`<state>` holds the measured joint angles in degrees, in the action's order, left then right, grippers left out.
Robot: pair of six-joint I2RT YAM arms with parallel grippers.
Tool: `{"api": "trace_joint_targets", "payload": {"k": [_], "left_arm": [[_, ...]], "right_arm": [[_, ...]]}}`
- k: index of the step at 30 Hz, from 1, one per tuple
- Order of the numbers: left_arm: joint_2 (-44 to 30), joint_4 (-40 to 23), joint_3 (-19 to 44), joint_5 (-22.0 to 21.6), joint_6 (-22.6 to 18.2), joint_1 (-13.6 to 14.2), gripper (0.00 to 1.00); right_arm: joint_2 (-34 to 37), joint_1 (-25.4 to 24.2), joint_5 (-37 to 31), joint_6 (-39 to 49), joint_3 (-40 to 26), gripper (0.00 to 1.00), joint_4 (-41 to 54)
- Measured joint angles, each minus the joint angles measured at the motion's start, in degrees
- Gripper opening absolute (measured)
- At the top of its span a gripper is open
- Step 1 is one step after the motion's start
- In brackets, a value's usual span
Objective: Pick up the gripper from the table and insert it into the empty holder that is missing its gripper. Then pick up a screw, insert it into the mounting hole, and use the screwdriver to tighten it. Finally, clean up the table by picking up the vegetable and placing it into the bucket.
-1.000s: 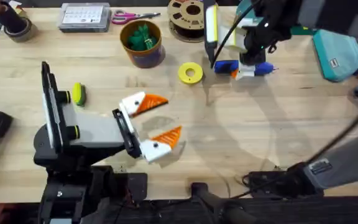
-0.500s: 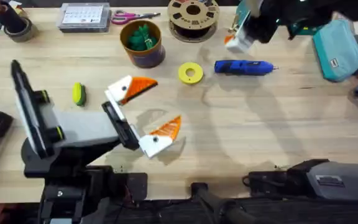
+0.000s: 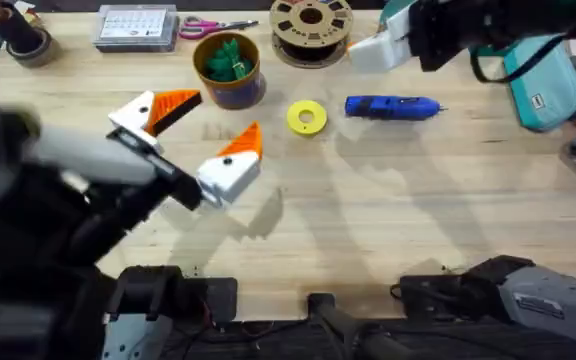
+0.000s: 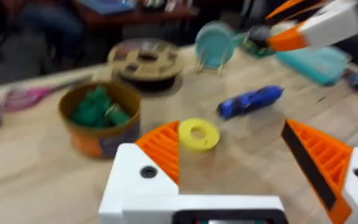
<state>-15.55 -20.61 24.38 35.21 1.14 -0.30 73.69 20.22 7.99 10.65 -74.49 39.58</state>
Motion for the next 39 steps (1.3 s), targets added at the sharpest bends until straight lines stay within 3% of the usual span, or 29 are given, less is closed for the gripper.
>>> {"api": "trace_joint_targets", "payload": {"k": [3, 11, 22, 35, 39], "left_arm": [[-7.8, -7.7, 6.0, -4.8, -2.7, 0.0, 0.985], [-23.1, -18.8, 19.4, -16.1, -6.6, 0.0, 0.985], [-31.4, -25.0, 25.1, -31.0, -9.5, 0.0, 0.985], [-35.1, -25.3, 25.2, -35.0, -9.8, 0.0, 0.985], [-35.1, -23.4, 25.2, -35.0, -9.5, -2.4, 0.985]], "right_arm": [[0.0, 0.2, 1.3, -2.8, 2.0, 0.998, 1.2], [0.0, 1.4, 2.6, -5.2, 8.5, 0.998, 2.8], [-5.7, 1.4, 2.8, -9.0, 19.9, 0.998, -3.1], [-10.5, 1.4, 0.2, -9.0, 21.1, 0.998, -3.2], [-10.5, 1.4, 0.2, -9.0, 21.1, 0.998, -3.2]]}}
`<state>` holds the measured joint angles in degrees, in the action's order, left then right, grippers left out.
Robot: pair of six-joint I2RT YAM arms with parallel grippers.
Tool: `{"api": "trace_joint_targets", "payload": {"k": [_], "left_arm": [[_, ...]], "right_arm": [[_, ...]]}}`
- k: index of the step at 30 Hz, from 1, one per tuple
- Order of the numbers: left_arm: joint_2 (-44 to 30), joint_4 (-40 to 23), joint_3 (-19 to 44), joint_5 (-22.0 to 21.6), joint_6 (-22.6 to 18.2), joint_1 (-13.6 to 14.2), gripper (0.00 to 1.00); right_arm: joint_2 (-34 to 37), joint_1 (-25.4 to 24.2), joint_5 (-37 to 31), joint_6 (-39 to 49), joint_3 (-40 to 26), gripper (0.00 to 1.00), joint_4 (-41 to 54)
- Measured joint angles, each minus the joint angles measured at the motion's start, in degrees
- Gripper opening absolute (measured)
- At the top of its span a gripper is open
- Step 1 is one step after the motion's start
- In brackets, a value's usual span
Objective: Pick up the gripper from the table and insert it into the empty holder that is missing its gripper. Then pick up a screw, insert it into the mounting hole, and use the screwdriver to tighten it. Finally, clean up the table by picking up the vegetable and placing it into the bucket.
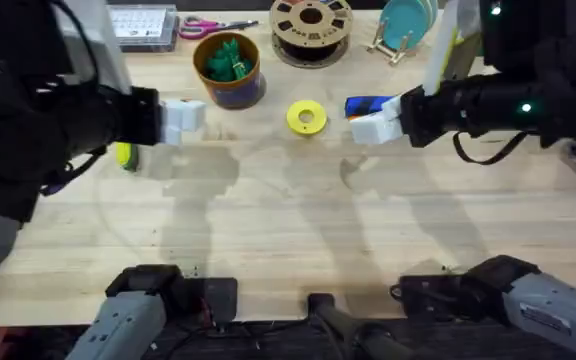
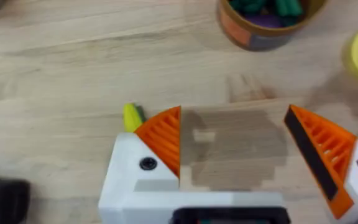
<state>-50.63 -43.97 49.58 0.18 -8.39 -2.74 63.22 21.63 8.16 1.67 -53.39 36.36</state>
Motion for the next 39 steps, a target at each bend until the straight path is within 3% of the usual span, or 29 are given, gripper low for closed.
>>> {"api": "trace_joint_targets", "payload": {"k": [8, 13, 21, 26, 39], "left_arm": [[-1.8, -5.0, 4.0, -0.1, -1.1, -11.8, 0.985], [-8.0, -4.5, 5.3, 0.1, -3.5, -17.1, 0.985], [-21.5, -1.8, 5.3, 1.1, -6.4, -18.7, 0.985], [-29.2, -1.8, 5.6, 1.0, -5.0, -18.8, 0.985], [-35.1, -0.8, 5.7, 0.0, -0.9, -25.2, 0.985]], "right_arm": [[0.0, 0.0, 0.0, 0.0, 0.0, 0.998, 0.0], [0.0, 0.0, 0.0, 0.0, 0.0, 0.998, 0.0], [0.0, 0.0, 0.0, 0.0, 0.0, 0.997, 0.0], [0.0, 0.0, 0.0, 0.0, 0.0, 0.998, 0.0], [0.0, 0.0, 0.0, 0.0, 0.0, 0.998, 0.0]]}}
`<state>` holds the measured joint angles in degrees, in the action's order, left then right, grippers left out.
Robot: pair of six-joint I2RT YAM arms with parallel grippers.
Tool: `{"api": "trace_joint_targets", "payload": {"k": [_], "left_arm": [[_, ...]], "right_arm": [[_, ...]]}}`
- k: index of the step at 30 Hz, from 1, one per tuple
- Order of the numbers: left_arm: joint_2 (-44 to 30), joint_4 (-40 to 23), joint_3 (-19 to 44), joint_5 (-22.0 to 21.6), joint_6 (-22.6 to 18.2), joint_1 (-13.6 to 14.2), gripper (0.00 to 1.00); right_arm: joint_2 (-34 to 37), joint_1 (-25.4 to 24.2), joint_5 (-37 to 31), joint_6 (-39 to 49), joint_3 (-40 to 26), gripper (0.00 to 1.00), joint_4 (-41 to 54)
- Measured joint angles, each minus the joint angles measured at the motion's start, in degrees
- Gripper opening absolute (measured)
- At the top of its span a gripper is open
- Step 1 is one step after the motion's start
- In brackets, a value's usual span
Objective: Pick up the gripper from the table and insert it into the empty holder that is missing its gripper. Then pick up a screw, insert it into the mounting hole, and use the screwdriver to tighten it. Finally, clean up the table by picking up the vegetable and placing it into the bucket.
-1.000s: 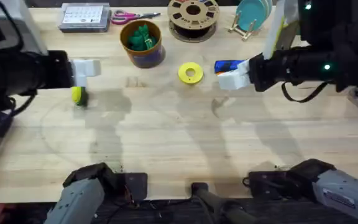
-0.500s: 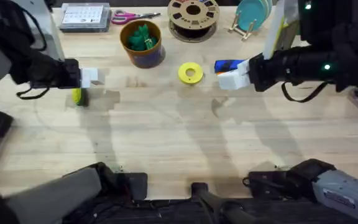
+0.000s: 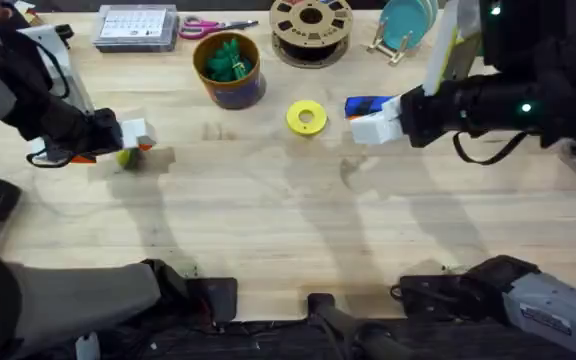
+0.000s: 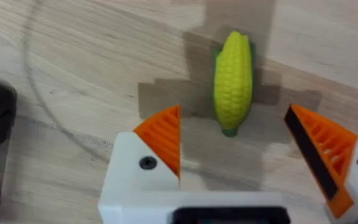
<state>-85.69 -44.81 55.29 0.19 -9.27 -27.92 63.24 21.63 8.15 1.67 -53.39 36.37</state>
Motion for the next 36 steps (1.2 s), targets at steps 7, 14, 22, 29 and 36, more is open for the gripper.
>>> {"api": "trace_joint_targets", "payload": {"k": [7, 14, 22, 29, 36], "left_arm": [[-5.1, 1.8, 0.4, 0.0, 0.3, -0.5, 0.985], [-8.2, 4.1, 0.9, 0.3, 0.3, -0.5, 0.985], [-8.4, 5.8, 0.9, 0.2, 0.5, -0.5, 0.915], [-8.4, 5.9, 0.9, 0.0, 0.7, -0.5, 0.373], [-8.4, 5.9, 1.1, 0.0, 0.7, -0.5, 0.022]], "right_arm": [[0.0, 0.0, 0.0, 0.0, 0.0, 0.997, 0.0], [0.0, 0.0, 0.0, 0.0, 0.0, 0.997, 0.0], [0.0, 0.0, 0.0, 0.0, 0.0, 0.998, 0.0], [0.0, 0.0, 0.0, 0.0, 0.0, 0.998, 0.0], [0.0, 0.0, 0.0, 0.0, 0.0, 0.998, 0.0]]}}
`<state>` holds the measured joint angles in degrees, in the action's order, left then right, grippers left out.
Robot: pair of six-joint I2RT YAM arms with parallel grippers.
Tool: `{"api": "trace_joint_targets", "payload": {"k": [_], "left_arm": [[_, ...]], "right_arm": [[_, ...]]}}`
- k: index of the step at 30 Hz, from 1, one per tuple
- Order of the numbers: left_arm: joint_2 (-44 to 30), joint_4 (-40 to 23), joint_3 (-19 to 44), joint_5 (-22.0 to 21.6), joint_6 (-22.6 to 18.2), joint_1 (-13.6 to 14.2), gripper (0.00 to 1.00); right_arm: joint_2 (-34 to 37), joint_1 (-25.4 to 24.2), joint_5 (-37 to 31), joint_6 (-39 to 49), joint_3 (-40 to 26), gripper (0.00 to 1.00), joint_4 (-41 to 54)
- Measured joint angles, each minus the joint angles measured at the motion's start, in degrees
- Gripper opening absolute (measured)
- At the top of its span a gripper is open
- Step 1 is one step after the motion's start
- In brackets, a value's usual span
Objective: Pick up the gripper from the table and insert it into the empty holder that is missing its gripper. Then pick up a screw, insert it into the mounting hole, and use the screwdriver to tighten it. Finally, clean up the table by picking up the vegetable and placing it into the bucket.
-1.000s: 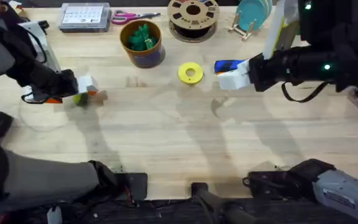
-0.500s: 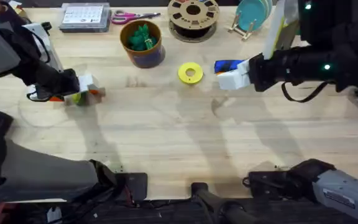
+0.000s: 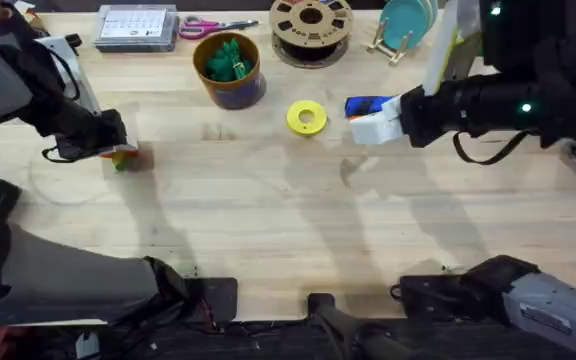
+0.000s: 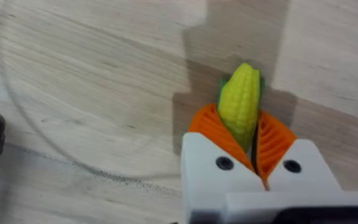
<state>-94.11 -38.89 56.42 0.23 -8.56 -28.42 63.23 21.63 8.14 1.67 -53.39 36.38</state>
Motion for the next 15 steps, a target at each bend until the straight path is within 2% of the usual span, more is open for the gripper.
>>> {"api": "trace_joint_targets", "payload": {"k": [7, 10, 15], "left_arm": [[0.0, 0.1, 0.1, 0.9, 0.0, -0.2, 0.021], [-0.1, -0.6, 1.5, 3.5, 0.0, -0.2, 0.021], [0.5, -1.8, 7.8, 9.3, 0.0, 0.2, 0.021]], "right_arm": [[0.0, 0.0, 0.0, 0.0, 0.0, 0.998, 0.0], [0.0, 0.0, 0.0, 0.0, 0.0, 0.998, 0.0], [0.0, 0.0, 0.0, 0.0, 0.0, 0.998, 0.0]]}}
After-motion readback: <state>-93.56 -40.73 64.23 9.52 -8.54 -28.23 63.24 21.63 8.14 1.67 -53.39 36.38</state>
